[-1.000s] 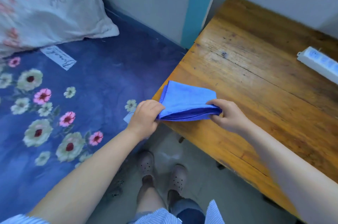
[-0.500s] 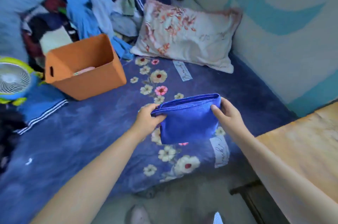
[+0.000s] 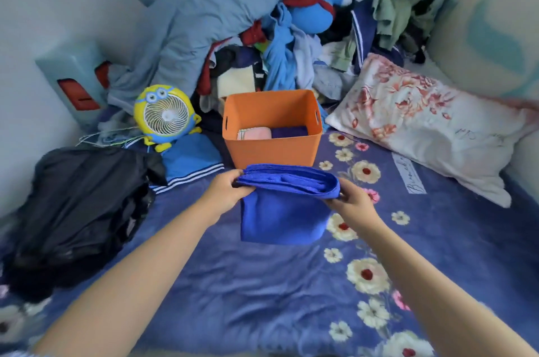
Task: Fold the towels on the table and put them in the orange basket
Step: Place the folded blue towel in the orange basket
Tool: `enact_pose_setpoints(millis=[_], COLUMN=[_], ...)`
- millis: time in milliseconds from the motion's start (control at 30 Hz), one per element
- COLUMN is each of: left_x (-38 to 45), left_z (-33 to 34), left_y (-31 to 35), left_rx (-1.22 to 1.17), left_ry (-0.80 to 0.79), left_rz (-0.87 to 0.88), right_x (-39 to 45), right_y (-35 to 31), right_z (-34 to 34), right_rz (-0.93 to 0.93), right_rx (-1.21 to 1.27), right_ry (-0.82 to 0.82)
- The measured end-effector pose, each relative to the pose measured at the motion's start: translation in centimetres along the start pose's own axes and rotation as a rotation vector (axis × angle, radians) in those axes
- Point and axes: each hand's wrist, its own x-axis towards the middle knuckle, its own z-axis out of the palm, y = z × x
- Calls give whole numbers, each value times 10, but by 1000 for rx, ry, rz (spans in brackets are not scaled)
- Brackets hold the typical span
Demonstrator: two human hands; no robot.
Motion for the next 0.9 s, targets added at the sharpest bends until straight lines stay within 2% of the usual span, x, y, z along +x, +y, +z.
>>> enact_pose_setpoints(millis=[167,267,533,667,900], left_x=[28,53,164,236,327], left_z=[-37,-43,-42,-35,-20], left_y=[-10,-10,25,42,40], left_rx=[-275,-386,-212,-133,-138], left_ry=[102,115,220,305,405], left_rz=[0,-11,42,-30,-123], right_x=[46,77,197,264,354], right_y=[-30,-39,-42,-41,-14], right_z=[26,33,19,7,3], right_rz=[-1,-6,26,59,141], right_rx=[82,136,155,162,136], right_ry=[-182,-188,-83,-67,69])
